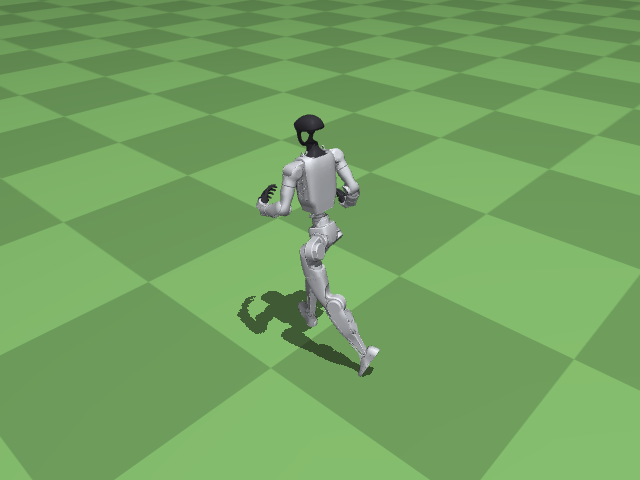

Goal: Walk run

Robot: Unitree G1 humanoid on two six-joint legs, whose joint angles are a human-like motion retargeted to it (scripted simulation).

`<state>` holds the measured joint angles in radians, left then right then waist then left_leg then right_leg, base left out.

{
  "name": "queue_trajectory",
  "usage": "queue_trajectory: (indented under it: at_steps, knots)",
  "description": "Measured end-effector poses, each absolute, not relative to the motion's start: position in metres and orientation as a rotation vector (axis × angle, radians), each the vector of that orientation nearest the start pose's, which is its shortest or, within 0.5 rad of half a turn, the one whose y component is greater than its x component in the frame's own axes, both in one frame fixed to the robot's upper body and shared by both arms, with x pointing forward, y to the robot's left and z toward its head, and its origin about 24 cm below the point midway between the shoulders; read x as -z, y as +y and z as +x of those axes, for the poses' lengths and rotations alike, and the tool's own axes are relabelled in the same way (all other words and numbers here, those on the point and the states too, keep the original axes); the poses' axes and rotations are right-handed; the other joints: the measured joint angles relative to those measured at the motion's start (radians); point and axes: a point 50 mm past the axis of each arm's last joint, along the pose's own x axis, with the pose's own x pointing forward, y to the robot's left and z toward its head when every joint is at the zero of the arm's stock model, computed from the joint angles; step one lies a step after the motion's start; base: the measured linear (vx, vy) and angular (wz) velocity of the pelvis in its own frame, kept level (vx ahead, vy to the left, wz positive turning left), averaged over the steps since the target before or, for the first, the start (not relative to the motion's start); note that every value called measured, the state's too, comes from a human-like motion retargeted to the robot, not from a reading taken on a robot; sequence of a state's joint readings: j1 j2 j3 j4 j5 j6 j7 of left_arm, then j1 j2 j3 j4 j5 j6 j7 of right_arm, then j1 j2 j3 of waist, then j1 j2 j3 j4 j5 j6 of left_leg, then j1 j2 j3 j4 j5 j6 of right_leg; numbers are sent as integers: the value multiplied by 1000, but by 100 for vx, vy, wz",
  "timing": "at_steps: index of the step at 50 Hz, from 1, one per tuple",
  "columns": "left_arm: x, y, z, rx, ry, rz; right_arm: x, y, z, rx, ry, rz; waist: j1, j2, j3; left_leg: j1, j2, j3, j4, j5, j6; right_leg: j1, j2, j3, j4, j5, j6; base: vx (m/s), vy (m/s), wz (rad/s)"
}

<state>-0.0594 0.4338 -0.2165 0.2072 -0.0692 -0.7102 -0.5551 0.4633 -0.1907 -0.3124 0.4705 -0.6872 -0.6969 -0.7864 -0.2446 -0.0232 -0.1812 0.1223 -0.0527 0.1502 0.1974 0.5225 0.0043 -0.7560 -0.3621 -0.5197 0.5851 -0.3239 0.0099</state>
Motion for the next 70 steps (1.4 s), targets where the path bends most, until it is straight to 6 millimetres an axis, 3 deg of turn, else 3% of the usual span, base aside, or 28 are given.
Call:
queue_trajectory:
  at_steps: [3,5,7,9,11,14,18,21,24,28,31,33,35,38,41,42,43,44,46,48,51,55,58,60,62,66,68,70]
  knots:
    - [-53,166,222,745,-348,392,34,-261,135,479,-62,-824,9,-97,39,39,-63,152,224,-5,166,52,18,167,-186,-57,-2,184,-56,-129]
    - [-45,179,213,682,-315,390,28,-243,174,392,-141,-765,60,-192,75,39,-70,303,457,-89,220,106,35,303,-92,19,-44,236,-60,-159]
    - [-27,187,200,626,-257,402,20,-224,207,358,-195,-678,140,-189,109,-73,-24,317,744,-211,253,114,-19,300,139,-36,-48,248,-33,-76]
    - [7,184,176,609,-134,357,11,-209,229,361,-234,-580,266,-179,122,-283,-5,266,950,-319,225,254,-38,258,160,-136,6,294,-27,-36]
    - [30,187,152,577,-26,291,-12,-186,255,337,-338,-498,381,-136,112,-522,15,178,1014,-445,141,417,80,213,25,-134,49,236,-30,-40]
    - [34,205,129,463,-18,268,-43,-165,270,254,-478,-521,547,-101,118,-744,37,129,798,-554,73,673,252,160,-243,87,121,199,-18,-75]
    - [14,233,119,442,-54,397,-53,-160,271,185,-499,-597,763,-138,140,-857,122,161,226,-657,-3,841,350,98,-409,633,252,197,-46,-131]
    - [0,229,140,531,-117,449,-30,-173,259,228,-366,-570,795,-135,120,-875,83,42,6,-752,-33,920,413,98,-308,707,249,226,-24,48]
    - [-7,203,177,588,-224,441,24,-191,223,265,-124,-634,733,-59,138,-820,37,-151,221,-683,73,925,414,-11,122,615,214,264,-33,144]
    - [-19,158,222,618,-370,334,113,-186,110,142,411,-603,544,4,133,-551,60,-179,391,-906,104,616,321,68,763,370,230,297,-34,85]
    - [-49,138,245,698,-467,297,102,-224,73,240,403,-575,304,-35,29,-376,-59,-190,158,-782,102,214,125,104,849,222,212,234,-46,127]
    - [-70,137,247,738,-531,329,79,-253,62,335,299,-685,165,-2,15,-221,-52,-188,32,-563,53,95,-29,35,691,163,158,167,-37,141]
    - [-86,141,241,773,-577,345,60,-270,55,431,211,-795,82,55,19,-104,-1,-160,-53,-218,-17,58,-51,-34,373,126,68,199,-52,76]
    - [-89,130,229,772,-602,285,46,-266,84,455,47,-848,-18,53,36,28,8,-27,-47,-23,-1,75,4,39,-131,18,86,212,-68,17]
    - [-84,152,226,659,-554,340,37,-234,154,377,-132,-743,-41,-49,69,81,-80,115,137,-62,48,98,3,157,-265,25,115,191,-65,-128]
    - [-74,159,223,628,-504,355,29,-220,178,350,-202,-690,-25,-97,92,89,-100,183,247,-85,58,123,5,209,-237,61,78,219,-50,-182]
    - [-59,165,219,608,-442,359,18,-207,200,320,-278,-643,5,-139,121,83,-102,253,387,-112,79,151,18,259,-159,107,-40,252,-47,-183]
    - [-38,166,210,620,-359,358,8,-197,217,296,-329,-618,66,-167,122,47,-124,308,500,-146,126,147,8,330,-48,82,-50,269,-35,-177]
    - [8,166,180,704,-158,343,-7,-192,239,294,-376,-584,205,-177,126,-94,-87,333,757,-263,196,197,-51,363,130,-43,20,285,-7,-34]
    - [41,167,147,751,26,292,-28,-175,260,273,-442,-482,360,-185,131,-314,-18,335,912,-387,155,345,-54,307,87,-114,60,266,-18,-19]
    - [51,187,124,664,88,272,-60,-157,275,188,-531,-390,510,-105,106,-631,21,188,805,-519,77,618,162,202,-210,66,138,219,-13,-23]
    - [35,223,111,547,71,377,-57,-159,271,55,-477,-532,746,-117,124,-804,118,167,260,-587,-5,804,333,166,-429,646,252,200,-48,-130]
    - [16,230,122,490,-36,413,-33,-174,260,70,-345,-562,822,-137,108,-880,122,78,-1,-681,-38,874,397,135,-385,764,252,206,-26,-47]
    - [5,224,138,517,-118,433,1,-187,237,102,-189,-563,779,-80,91,-836,50,-62,-41,-682,-59,969,398,-8,-217,733,241,266,16,177]
    - [-6,215,158,560,-190,470,36,-193,204,118,-46,-616,704,-30,96,-823,25,-141,155,-649,88,911,422,-21,119,684,252,245,-39,173]
    - [-18,167,198,695,-338,360,100,-203,106,234,340,-768,611,-6,98,-705,67,-153,479,-976,99,533,357,54,755,490,252,274,-45,51]
    - [-26,145,208,785,-380,291,110,-203,71,270,458,-662,451,-39,30,-588,-7,-156,372,-972,91,251,257,87,869,390,252,239,-36,142]
    - [-50,142,217,832,-463,311,104,-217,56,383,457,-589,260,-50,-1,-420,-112,-192,171,-803,78,63,129,127,776,327,252,216,-48,154]
